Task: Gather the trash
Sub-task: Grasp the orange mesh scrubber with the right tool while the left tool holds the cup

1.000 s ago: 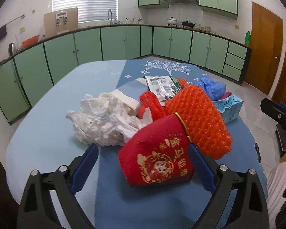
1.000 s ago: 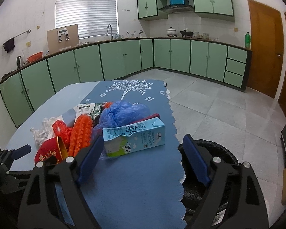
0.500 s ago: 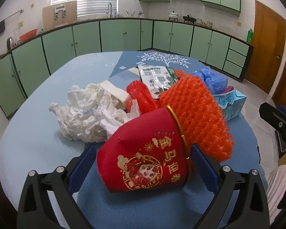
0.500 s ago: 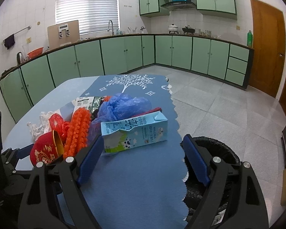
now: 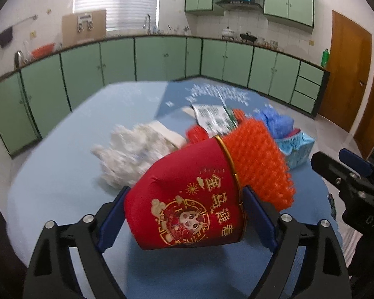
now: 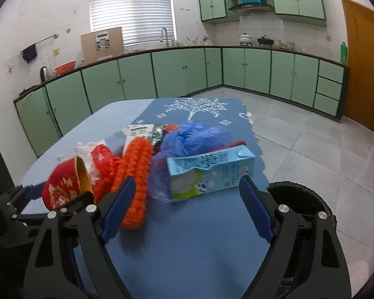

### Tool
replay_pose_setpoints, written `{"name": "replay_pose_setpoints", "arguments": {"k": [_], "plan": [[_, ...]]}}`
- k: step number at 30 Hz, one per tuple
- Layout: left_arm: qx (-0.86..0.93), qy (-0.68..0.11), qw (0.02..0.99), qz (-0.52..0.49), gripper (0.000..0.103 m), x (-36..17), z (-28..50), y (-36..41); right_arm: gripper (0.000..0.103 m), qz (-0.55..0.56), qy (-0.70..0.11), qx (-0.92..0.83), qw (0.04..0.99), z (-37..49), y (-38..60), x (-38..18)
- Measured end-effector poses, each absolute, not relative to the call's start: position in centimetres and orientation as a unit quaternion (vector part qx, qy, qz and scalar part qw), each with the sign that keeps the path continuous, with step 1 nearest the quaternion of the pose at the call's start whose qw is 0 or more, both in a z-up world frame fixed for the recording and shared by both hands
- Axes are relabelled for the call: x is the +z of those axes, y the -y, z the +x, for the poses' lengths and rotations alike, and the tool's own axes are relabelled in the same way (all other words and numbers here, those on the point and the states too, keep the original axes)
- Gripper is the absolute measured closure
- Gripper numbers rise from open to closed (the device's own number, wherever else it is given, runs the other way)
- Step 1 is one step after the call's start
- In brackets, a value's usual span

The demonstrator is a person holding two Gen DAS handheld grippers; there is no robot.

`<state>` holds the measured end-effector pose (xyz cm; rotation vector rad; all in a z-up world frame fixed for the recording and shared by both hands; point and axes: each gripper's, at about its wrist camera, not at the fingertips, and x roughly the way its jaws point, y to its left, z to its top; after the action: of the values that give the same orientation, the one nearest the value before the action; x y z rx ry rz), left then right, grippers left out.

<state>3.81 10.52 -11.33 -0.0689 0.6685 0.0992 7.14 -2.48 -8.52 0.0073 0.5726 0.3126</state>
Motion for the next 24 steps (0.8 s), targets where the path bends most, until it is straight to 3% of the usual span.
{"name": "replay_pose_setpoints", "arguments": {"k": [9, 14, 18, 24], "plan": [[0.113, -0.295, 0.948, -0.023, 0.016, -9.9, 3.2, -13.7, 0.032, -0.008, -0.282, 0.206, 0.937, 6.7, -1.2, -9.0], [0.118, -0.299, 0.947, -0.025, 0.016, -10.2, 3.1, -14.3, 0.051, -0.018, -0.313, 0.228, 0.922, 7.2, -2.6, -10.3], [0.116, -0.298, 0.947, -0.025, 0.016, -10.2, 3.0, -14.2, 0.079, -0.023, -0.328, 0.241, 0.913, 7.3, -2.8, -10.8], [0.109, -0.292, 0.950, -0.022, 0.016, -9.7, 2.8, -13.9, 0.085, -0.017, -0.314, 0.252, 0.915, 6.6, -2.3, -9.6]]}}
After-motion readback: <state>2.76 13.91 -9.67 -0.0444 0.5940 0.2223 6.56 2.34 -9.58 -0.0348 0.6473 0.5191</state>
